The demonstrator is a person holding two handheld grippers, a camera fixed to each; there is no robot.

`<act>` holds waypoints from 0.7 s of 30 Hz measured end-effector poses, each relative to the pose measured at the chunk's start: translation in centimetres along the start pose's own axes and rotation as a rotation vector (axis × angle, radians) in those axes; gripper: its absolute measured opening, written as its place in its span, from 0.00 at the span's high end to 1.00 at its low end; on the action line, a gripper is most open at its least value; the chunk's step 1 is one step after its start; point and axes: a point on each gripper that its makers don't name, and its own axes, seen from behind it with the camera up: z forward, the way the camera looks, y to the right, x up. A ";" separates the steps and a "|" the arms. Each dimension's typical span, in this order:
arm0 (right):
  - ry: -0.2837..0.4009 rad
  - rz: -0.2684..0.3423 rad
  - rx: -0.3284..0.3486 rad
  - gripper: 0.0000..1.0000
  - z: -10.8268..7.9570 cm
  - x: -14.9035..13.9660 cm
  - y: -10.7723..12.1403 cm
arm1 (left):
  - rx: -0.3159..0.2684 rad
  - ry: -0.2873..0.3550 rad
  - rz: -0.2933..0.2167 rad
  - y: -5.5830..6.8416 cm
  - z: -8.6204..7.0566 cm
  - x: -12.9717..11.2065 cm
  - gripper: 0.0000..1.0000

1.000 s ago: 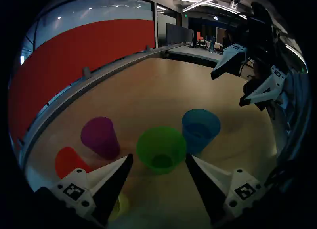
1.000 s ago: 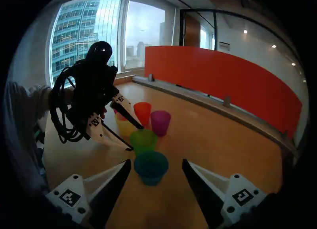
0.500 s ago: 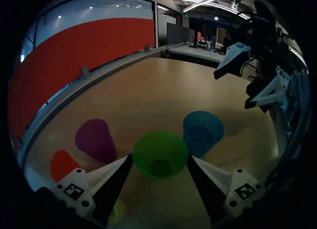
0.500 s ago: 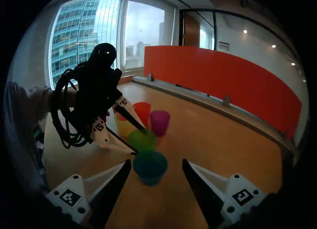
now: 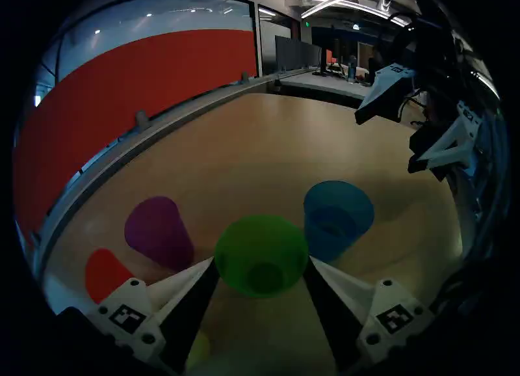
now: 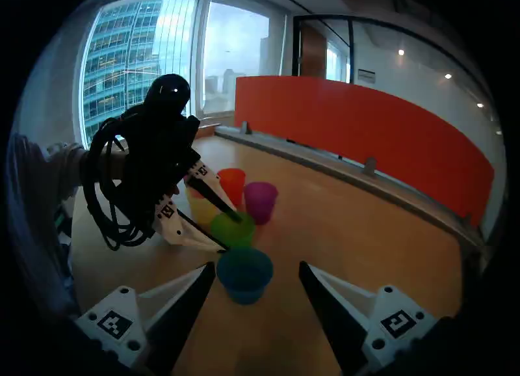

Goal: Pour water

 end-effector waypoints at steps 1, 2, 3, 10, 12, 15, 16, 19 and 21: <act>0.000 0.000 0.000 0.00 0.0 0.0 0.0 | 0.002 0.001 0.001 0.0 0.0 0.0 0.13; 0.000 0.000 -0.001 0.00 -0.1 0.0 0.0 | 0.003 0.002 0.001 -0.1 0.0 0.0 0.13; 0.000 0.000 -0.001 0.00 -0.1 0.0 0.0 | 0.005 0.003 0.001 -0.1 -0.1 0.1 0.13; 0.002 0.001 -0.007 0.00 -0.2 0.0 0.1 | 0.006 0.040 -0.011 -0.3 -1.0 1.1 0.13; 0.003 0.000 -0.010 0.00 -0.2 0.0 0.1 | 0.005 0.050 -0.017 -0.3 -1.4 1.4 0.13; 0.007 0.000 -0.011 0.00 -0.3 0.2 0.1 | 0.010 0.067 -0.021 -0.3 -2.2 1.8 0.13; 0.007 -0.001 -0.012 0.00 -0.3 0.2 0.0 | 0.014 0.073 -0.020 -0.4 -2.5 1.9 0.13; 0.010 -0.003 -0.014 0.00 -0.4 0.4 0.0 | 0.024 0.091 -0.019 -0.5 -3.4 2.3 0.13; 0.012 -0.006 -0.016 0.00 -0.5 0.4 -0.1 | 0.031 0.103 -0.020 -0.6 -4.0 2.5 0.13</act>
